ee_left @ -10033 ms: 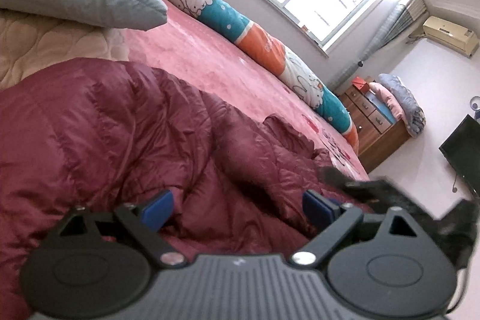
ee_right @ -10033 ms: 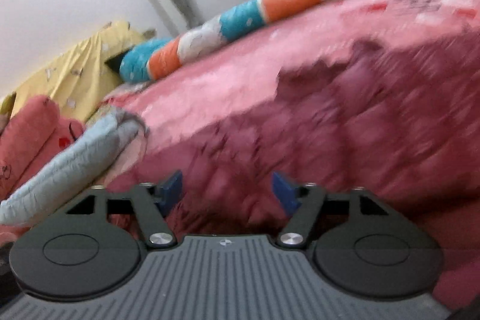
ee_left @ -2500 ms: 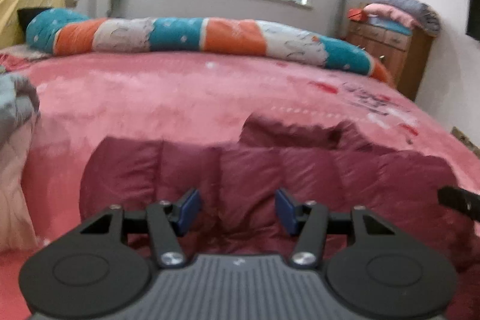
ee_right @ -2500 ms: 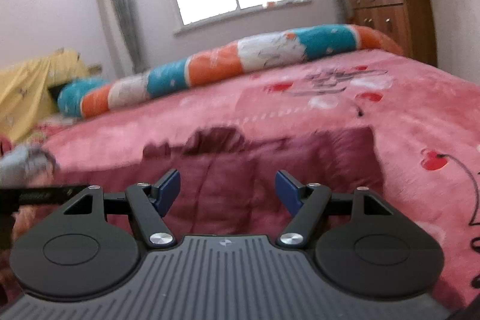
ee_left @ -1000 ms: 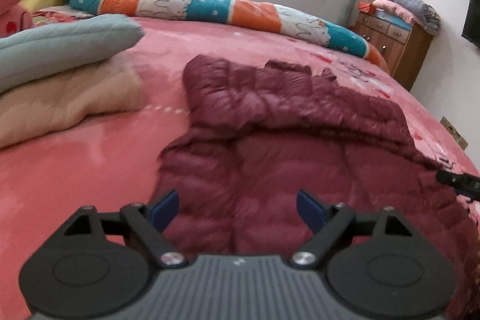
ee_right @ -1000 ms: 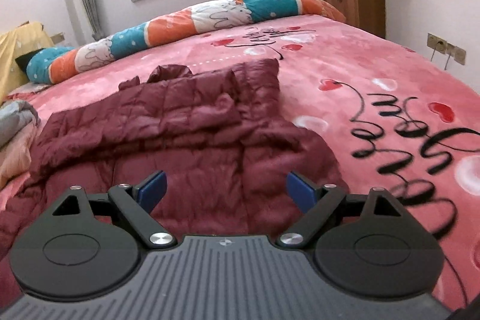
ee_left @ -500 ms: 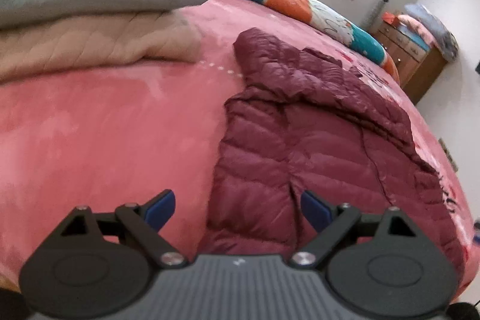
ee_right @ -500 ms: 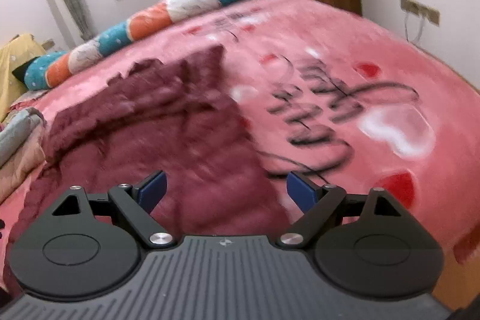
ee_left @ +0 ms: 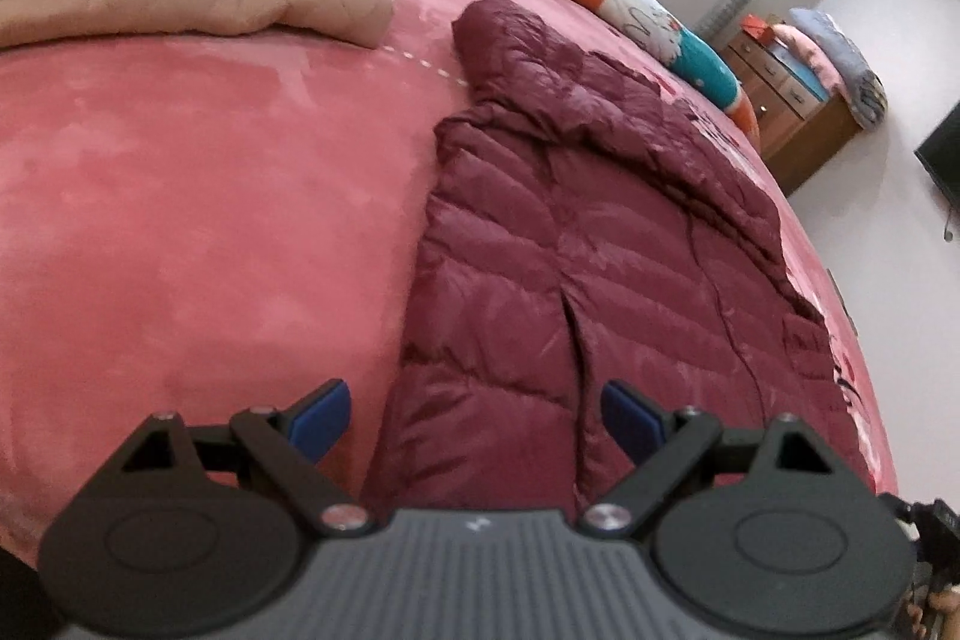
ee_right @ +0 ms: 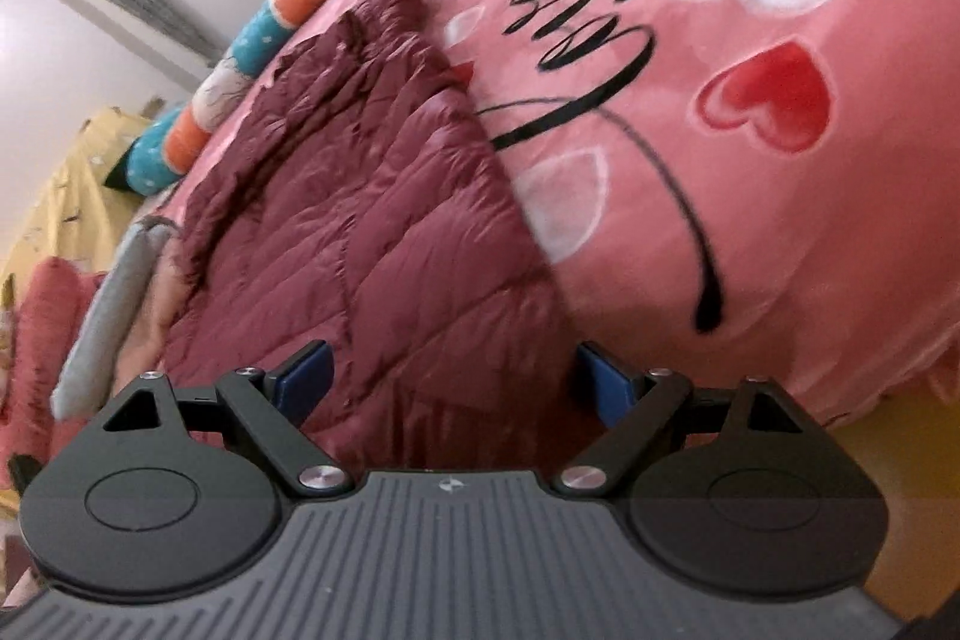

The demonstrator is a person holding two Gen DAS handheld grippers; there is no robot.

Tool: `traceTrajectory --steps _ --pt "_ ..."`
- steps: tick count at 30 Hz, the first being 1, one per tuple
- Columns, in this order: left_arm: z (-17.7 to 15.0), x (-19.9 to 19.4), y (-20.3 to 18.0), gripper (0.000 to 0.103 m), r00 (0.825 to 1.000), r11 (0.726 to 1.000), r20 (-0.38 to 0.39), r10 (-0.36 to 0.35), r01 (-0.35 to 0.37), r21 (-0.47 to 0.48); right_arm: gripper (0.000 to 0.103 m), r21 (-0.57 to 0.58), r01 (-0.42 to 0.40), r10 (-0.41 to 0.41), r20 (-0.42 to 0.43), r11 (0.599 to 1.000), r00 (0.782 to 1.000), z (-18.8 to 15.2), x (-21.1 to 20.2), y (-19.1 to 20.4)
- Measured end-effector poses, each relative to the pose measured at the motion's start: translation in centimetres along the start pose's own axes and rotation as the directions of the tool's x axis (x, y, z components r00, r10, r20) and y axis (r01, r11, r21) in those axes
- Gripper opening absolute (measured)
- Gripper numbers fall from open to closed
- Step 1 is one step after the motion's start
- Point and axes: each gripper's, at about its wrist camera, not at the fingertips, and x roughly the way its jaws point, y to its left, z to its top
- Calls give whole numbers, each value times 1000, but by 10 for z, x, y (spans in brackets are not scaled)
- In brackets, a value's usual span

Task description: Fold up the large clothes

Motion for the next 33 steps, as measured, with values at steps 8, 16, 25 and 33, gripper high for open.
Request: traceTrajectory --steps 8,16,25,33 --pt "-7 7 -2 91 1000 998 -27 -13 14 55 103 -23 -48 47 -50 999 998 -8 8 9" --pt "-16 13 -15 91 989 987 -105 -106 117 110 103 -24 -105 103 -77 994 992 -4 10 9" --pt "-25 22 -26 91 953 961 -208 -222 250 117 103 -102 -158 142 -152 982 978 3 20 20" --pt "-27 26 -34 63 950 951 -214 -226 263 165 89 -194 -115 78 -192 974 978 3 27 29"
